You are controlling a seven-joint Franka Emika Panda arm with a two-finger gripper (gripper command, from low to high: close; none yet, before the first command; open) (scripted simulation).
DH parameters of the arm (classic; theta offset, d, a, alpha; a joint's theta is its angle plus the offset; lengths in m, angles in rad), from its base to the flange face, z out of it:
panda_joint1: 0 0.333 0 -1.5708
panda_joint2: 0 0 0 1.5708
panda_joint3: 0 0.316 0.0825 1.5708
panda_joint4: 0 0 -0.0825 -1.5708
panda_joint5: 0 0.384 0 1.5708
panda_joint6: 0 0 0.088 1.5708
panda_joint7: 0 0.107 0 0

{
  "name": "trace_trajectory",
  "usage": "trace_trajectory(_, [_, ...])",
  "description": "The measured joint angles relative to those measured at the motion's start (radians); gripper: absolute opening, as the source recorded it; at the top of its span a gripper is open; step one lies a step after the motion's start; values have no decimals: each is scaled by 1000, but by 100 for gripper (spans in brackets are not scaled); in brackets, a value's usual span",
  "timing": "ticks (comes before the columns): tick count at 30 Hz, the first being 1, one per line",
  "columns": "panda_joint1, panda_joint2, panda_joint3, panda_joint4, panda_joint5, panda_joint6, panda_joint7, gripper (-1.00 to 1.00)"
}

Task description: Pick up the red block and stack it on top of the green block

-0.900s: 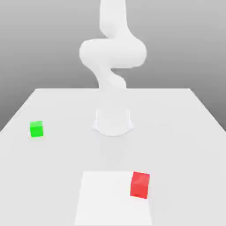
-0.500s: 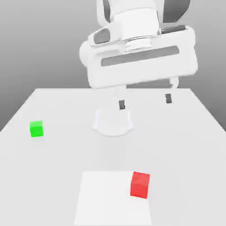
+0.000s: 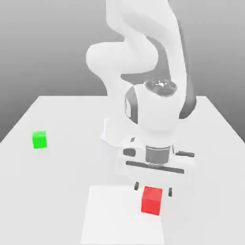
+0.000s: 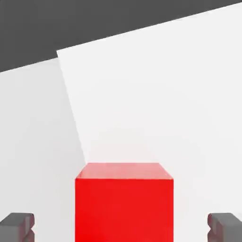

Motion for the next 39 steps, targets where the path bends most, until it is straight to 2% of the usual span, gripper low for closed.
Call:
trace_trajectory(1, [3,26,-4,3,-3,22,3,-100])
trace_trajectory(8, [3,30,-4,4,-6,26,6,-100])
trace_trajectory(15, [-7,-160,16,-24,37,-136,-26,-100])
trace_trajectory(17, [-55,-214,-6,-32,50,-180,-88,-100])
trace_trajectory(25, [-281,-397,-232,-68,-11,-312,-435,-100])
trace_trajectory(32, [-511,-514,-448,-112,-148,-376,-694,-100])
trace_trajectory(39, [-756,-573,-652,-162,-305,-378,-932,-100])
